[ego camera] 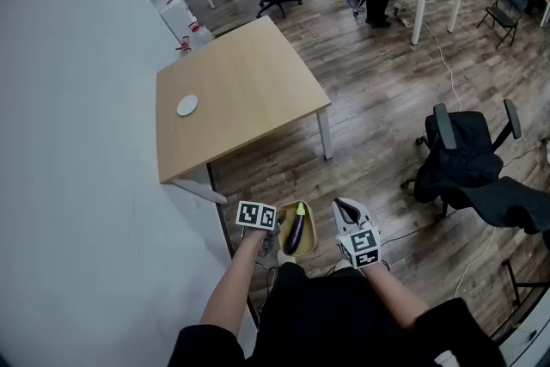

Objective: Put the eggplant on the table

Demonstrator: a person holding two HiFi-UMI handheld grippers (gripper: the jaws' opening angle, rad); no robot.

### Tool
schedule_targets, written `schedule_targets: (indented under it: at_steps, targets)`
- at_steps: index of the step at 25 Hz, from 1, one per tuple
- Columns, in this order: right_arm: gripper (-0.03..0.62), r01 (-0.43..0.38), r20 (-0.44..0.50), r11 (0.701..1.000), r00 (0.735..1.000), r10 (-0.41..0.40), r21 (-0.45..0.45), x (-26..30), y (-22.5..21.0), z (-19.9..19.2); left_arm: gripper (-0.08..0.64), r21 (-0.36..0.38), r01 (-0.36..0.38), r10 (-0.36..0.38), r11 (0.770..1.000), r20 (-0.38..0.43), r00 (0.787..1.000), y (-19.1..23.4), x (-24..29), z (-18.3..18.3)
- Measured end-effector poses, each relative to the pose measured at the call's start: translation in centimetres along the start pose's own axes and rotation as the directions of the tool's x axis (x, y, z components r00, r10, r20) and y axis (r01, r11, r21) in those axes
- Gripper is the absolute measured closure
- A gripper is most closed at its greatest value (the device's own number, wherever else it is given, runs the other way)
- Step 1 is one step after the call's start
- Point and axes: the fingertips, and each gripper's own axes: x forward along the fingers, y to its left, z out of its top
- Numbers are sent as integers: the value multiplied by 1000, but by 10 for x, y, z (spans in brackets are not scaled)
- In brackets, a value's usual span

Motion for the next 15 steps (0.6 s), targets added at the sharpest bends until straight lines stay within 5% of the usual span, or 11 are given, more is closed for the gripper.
schedule_targets:
  at_steps: [15]
  targets:
    - [534, 0, -27, 998, 1000, 2, 60, 31, -19, -12, 532, -27, 11, -11, 1000, 0, 1000, 22, 20, 16]
